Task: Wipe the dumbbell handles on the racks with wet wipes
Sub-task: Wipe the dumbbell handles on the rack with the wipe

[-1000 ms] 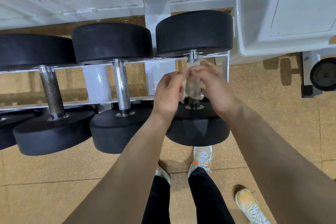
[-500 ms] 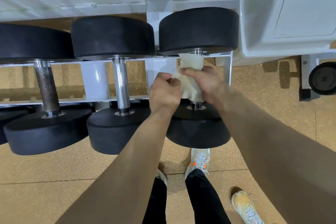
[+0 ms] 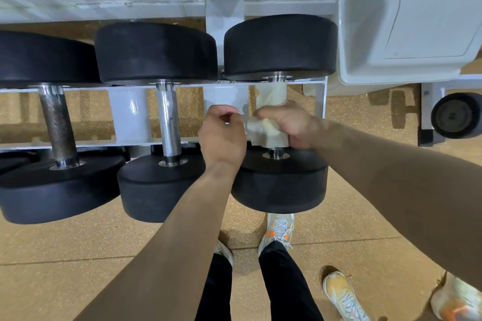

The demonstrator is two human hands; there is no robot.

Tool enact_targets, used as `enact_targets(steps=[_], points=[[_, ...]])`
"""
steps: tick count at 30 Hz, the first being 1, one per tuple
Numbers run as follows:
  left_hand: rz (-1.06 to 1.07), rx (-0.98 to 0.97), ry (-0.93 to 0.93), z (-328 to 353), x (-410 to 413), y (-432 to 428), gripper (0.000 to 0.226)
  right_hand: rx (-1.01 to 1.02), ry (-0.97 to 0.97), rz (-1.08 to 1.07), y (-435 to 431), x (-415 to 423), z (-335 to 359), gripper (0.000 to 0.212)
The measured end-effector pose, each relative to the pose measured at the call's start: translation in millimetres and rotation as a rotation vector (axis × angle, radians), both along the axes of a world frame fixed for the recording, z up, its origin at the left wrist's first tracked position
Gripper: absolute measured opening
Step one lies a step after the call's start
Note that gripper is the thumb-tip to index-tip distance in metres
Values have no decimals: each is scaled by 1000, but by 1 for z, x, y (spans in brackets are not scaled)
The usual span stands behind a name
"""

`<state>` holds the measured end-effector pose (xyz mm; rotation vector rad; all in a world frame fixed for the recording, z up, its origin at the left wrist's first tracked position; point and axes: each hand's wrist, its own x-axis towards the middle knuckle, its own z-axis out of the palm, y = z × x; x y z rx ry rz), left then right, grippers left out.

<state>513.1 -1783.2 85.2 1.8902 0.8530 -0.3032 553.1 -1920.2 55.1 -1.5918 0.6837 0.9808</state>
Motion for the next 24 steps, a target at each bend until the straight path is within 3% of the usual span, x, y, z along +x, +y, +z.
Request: enact_targets(steps=[4, 6, 9, 13, 16, 18, 21, 22, 24], points=[[21, 39, -9, 5, 7, 3, 10, -458, -21, 247, 13, -18, 7, 27], [35, 41, -8, 4, 7, 3, 10, -461, 13, 154, 14, -17, 7, 25], [36, 31, -15, 3, 5, -1, 10, -211, 37, -118, 12, -5, 6, 21], [16, 19, -67, -2, -3, -7, 7, 282, 61, -315, 0, 14, -2, 34], [19, -1, -64, -6, -7, -8, 7, 407, 83, -329, -8, 23, -7, 16], [35, -10, -33, -5, -8, -8, 8, 428, 78, -332, -10, 16, -7, 15], [44, -20, -8, 3, -9, -8, 10, 252, 29, -157, -4, 1, -3, 46], [43, -18, -9, 7, -9, -7, 11, 101, -8, -76, -1, 0, 1, 55], [53, -11, -16, 16, -8, -7, 12, -228, -59, 128, 6, 1, 13, 52]])
